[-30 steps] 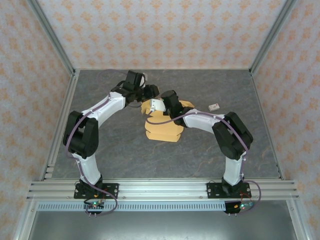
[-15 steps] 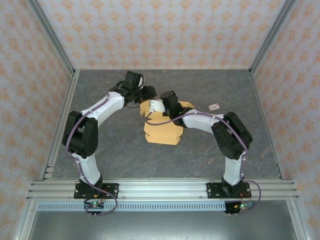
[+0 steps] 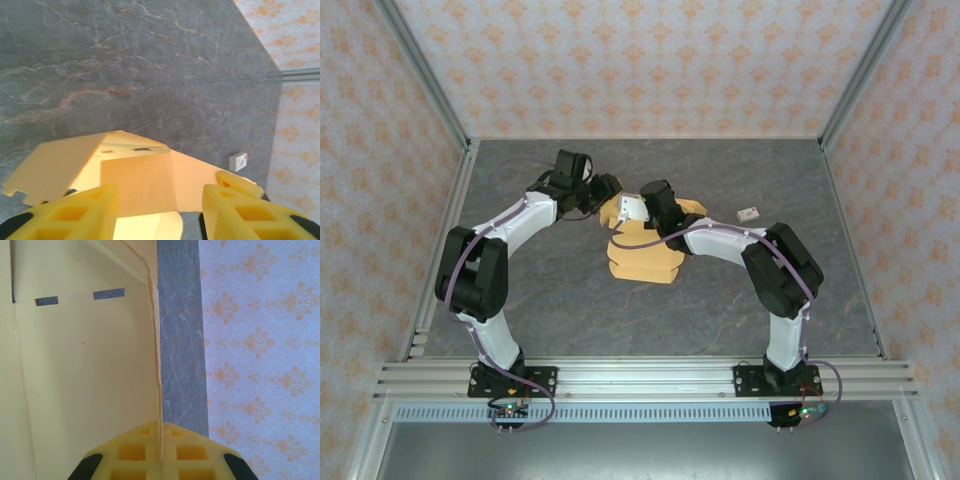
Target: Fold the paper box
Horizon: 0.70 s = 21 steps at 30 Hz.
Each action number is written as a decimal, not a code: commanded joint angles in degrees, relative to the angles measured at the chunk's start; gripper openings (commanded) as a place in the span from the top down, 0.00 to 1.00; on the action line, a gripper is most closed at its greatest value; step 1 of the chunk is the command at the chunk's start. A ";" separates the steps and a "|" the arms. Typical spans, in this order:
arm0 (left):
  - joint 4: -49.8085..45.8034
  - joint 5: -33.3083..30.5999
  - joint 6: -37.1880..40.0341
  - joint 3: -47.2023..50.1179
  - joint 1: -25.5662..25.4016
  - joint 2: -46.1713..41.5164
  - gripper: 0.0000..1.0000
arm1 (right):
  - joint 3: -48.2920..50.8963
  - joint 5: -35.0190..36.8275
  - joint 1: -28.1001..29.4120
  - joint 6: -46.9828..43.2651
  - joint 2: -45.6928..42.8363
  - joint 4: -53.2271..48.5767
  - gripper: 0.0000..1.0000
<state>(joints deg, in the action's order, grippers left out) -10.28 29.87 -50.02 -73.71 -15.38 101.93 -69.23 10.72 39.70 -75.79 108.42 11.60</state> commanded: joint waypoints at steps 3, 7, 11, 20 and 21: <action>2.91 2.50 -4.14 -1.90 -0.11 0.21 0.54 | -1.61 1.14 -0.02 -0.76 -0.27 1.96 1.00; 2.56 2.15 -4.28 -2.64 -0.12 1.41 0.55 | -1.86 1.30 0.04 -0.81 -0.08 1.86 1.00; 1.23 1.77 -3.44 -3.06 -0.69 1.66 0.54 | -2.56 1.78 0.08 -1.24 0.30 1.33 1.00; -1.27 0.68 -3.22 -4.46 -1.23 2.91 0.52 | -2.75 1.99 0.64 -1.82 0.34 2.25 1.00; -1.32 0.49 -3.17 -4.79 -1.24 3.24 0.51 | -2.73 1.96 0.59 -1.75 0.39 2.29 1.00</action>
<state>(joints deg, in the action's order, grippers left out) -10.02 31.07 -53.34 -76.60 -16.14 103.77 -70.32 11.77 39.77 -77.28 108.51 12.10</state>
